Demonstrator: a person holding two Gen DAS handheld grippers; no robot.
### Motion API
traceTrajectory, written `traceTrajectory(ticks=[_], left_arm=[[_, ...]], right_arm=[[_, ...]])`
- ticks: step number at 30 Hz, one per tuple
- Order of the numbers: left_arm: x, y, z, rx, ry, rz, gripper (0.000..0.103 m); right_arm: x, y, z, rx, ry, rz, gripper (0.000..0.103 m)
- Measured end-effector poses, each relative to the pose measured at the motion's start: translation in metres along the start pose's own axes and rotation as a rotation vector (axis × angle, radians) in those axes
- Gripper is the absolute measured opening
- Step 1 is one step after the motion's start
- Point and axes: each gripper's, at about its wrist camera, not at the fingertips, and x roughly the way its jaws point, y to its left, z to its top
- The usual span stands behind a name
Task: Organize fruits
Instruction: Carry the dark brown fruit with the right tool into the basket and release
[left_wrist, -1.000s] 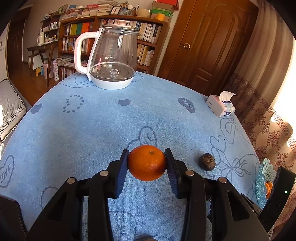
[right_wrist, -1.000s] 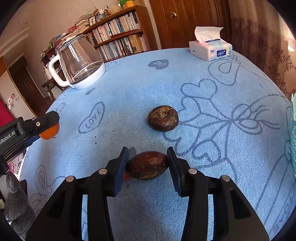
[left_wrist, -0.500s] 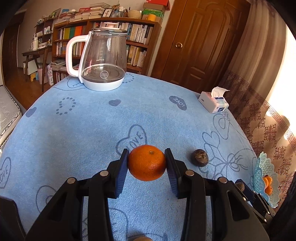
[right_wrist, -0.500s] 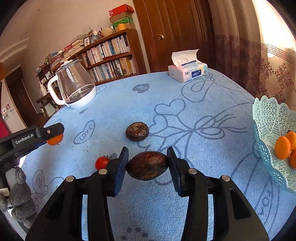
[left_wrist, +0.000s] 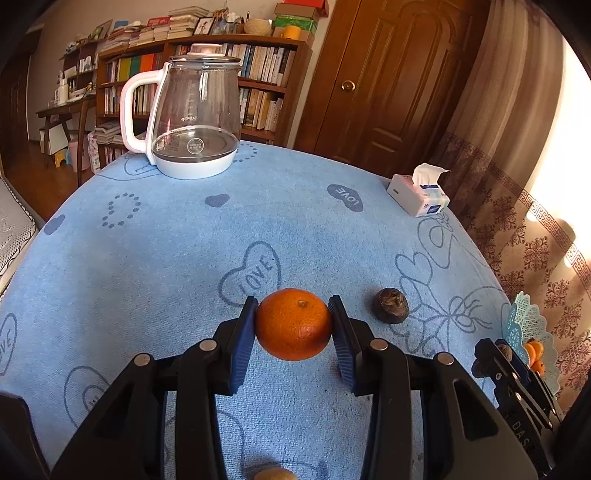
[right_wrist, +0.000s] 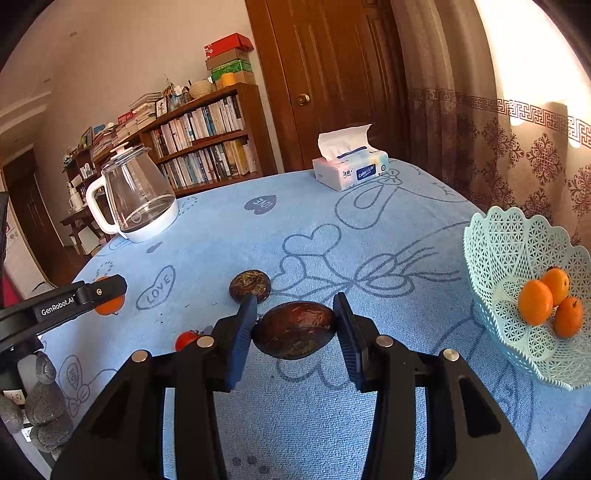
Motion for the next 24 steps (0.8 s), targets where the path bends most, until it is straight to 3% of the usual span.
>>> traceTrajectory(ticks=[24], left_arm=[[-0.002, -0.023, -0.013, 0.099, -0.033, 0.037, 0.04]], right_arm=[[-0.039, -0.045, 0.013, 0.086, -0.148, -0.105, 0.044]])
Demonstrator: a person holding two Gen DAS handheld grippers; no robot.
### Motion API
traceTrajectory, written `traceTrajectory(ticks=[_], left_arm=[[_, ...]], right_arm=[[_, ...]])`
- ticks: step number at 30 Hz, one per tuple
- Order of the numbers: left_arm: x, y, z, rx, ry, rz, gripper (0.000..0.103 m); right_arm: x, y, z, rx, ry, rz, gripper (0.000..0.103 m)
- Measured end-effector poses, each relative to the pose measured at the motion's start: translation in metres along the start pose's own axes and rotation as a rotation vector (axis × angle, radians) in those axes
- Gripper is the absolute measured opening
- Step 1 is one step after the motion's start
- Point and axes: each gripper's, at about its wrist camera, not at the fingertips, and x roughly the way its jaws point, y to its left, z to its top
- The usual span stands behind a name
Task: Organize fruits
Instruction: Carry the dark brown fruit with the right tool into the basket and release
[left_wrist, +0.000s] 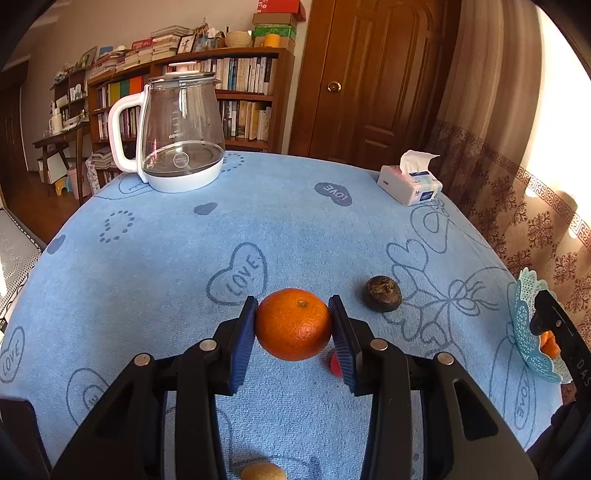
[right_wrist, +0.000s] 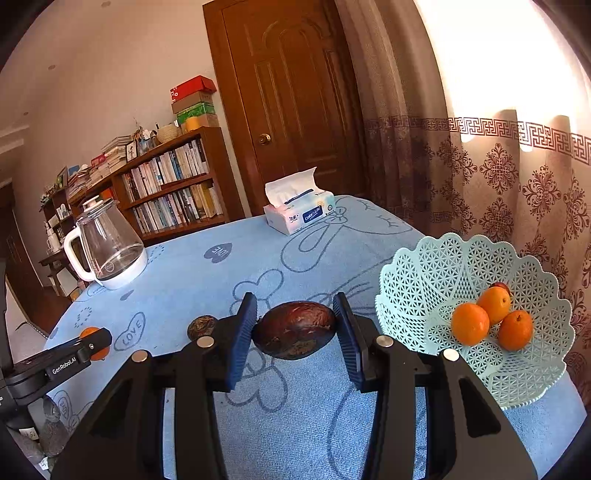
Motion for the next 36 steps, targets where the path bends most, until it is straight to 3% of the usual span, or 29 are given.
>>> traceTrajectory(ticks=[22, 29, 36], left_arm=[[0.0, -0.02, -0.011, 0.068, 0.003, -0.011, 0.04], [0.0, -0.026, -0.014, 0.088, 0.008, -0.022, 0.04], [0.001, -0.028, -0.016, 0.093, 0.012, -0.026, 0.04]], right_arm=[[-0.011, -0.051, 0.009, 0.074, -0.012, -0.09, 0.044], [-0.016, -0.086, 0.018, 0.164, -0.014, -0.114, 0.044], [-0.01, -0.117, 0.016, 0.276, 0.044, -0.095, 0.044]])
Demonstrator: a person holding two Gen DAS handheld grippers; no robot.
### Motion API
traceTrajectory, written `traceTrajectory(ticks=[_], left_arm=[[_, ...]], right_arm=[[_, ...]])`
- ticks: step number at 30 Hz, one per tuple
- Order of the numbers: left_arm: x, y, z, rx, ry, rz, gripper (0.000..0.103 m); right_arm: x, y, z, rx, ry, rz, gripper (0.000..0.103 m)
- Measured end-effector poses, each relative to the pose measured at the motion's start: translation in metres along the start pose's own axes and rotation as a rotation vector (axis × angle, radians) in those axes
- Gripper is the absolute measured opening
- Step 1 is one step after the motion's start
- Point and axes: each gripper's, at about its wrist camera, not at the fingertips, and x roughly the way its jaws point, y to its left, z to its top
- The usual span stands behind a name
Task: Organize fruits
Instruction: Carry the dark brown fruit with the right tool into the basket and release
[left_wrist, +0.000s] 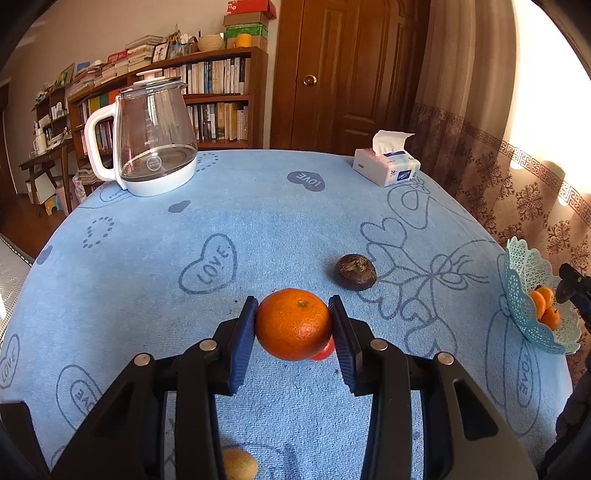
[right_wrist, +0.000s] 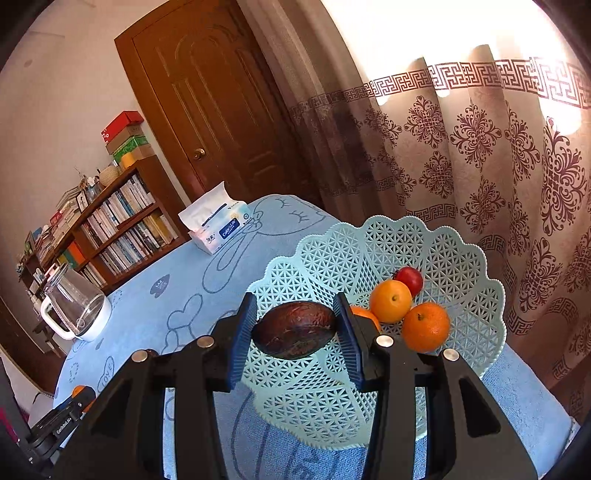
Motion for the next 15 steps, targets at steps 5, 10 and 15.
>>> traceTrajectory(ticks=[5, 10, 15], left_arm=[[0.001, -0.002, -0.001, 0.006, 0.004, -0.003, 0.04], [0.001, -0.003, -0.001, 0.007, 0.005, -0.003, 0.04], [0.001, -0.004, -0.002, 0.011, 0.005, -0.005, 0.04]], right_arm=[[0.006, -0.004, -0.005, 0.011, 0.045, 0.002, 0.044], [0.007, -0.008, -0.01, 0.008, 0.062, -0.022, 0.044], [0.008, -0.014, -0.013, 0.018, 0.077, -0.052, 0.044]])
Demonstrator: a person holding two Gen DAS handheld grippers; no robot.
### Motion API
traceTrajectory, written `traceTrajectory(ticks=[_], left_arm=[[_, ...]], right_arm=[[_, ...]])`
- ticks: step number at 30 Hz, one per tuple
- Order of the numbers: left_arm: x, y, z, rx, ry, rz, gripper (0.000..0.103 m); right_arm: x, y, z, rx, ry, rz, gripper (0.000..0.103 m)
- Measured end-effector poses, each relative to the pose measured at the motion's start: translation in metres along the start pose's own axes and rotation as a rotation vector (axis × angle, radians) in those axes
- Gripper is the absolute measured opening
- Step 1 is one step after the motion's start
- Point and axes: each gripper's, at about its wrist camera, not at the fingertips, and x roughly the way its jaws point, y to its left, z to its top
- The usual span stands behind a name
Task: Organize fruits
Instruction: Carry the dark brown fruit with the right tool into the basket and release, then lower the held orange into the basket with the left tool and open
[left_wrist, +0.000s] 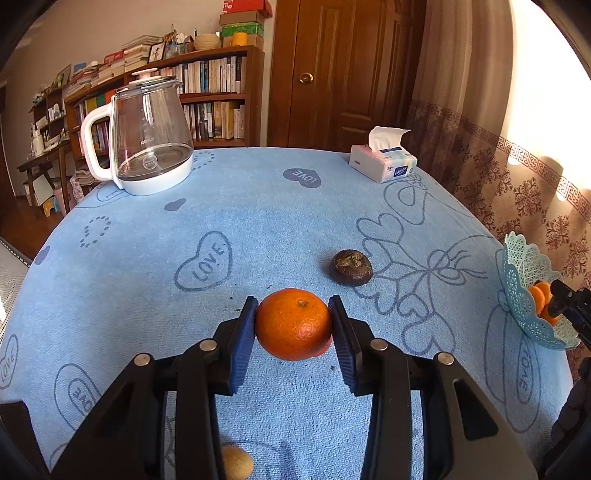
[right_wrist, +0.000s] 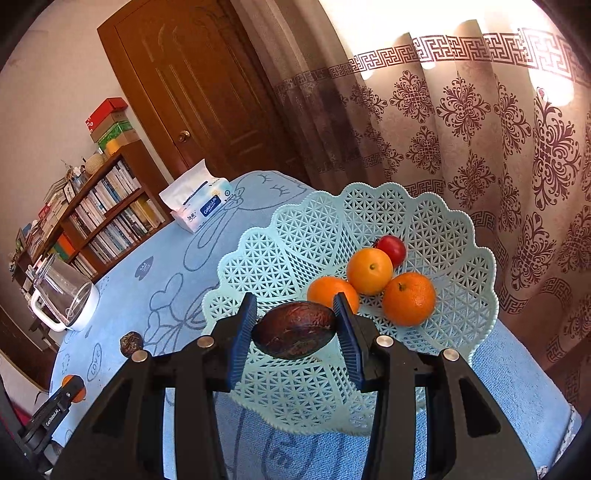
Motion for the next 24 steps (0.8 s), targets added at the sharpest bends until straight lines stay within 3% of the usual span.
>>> traceTrajectory(ticks=[10, 15, 24], left_arm=[[0.0, -0.001, -0.001, 0.001, 0.002, -0.001, 0.04], [0.0, -0.001, -0.001, 0.003, 0.002, -0.001, 0.04], [-0.003, -0.01, -0.003, 0.015, 0.003, -0.024, 0.04]], right_arm=[[-0.001, -0.006, -0.001, 0.013, -0.002, -0.033, 0.044], [-0.006, -0.012, 0.002, 0.044, -0.029, -0.049, 0.053], [-0.02, -0.013, 0.021, 0.05, -0.09, -0.06, 0.053]])
